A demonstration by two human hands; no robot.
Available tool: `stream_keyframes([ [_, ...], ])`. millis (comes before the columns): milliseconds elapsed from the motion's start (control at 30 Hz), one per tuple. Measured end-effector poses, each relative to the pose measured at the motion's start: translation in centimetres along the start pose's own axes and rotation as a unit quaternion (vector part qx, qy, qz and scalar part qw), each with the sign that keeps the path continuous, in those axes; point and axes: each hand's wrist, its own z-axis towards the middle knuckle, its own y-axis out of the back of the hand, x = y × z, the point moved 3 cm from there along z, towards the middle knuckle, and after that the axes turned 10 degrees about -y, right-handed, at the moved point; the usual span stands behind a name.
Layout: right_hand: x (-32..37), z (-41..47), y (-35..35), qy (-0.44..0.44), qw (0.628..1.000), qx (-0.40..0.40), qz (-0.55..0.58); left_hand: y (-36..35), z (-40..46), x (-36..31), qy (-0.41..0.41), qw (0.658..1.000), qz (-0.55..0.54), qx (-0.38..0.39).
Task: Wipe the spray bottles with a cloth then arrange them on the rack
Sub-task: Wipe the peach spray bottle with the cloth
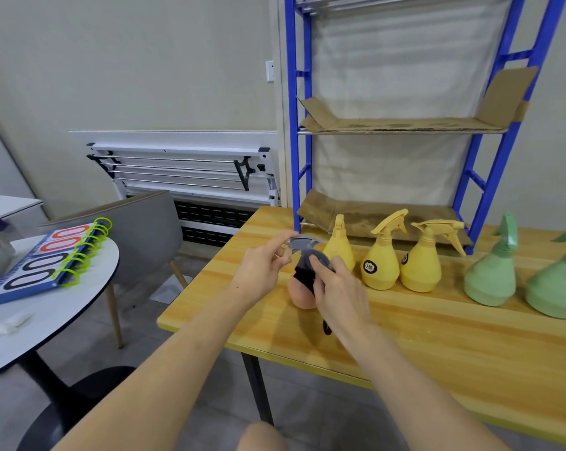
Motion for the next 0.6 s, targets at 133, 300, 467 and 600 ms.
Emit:
stream_keyframes([
  [133,-1.1,-0.7,0.5,-0.043,0.999,0.023,0.016,-0.2,-0.2,0.0,-0.005,1.000,0.013,-0.003],
  [300,0.7,0.7,1.5,-0.005,0.998,-0.027,0.063,-0.2,0.0,-0.2,-0.002,1.000,0.008,0.000],
  [467,0.2,-0.3,0.2,-0.030,0.998,0.026,0.047,-0.3,0.1,0.3,-0.018,1.000,0.018,0.013],
  [600,-0.2,-0.8,0.7,-0.056,0.997,0.030,0.052,-0.3,0.3,0.2,-0.017,0.999,0.028,0.015],
])
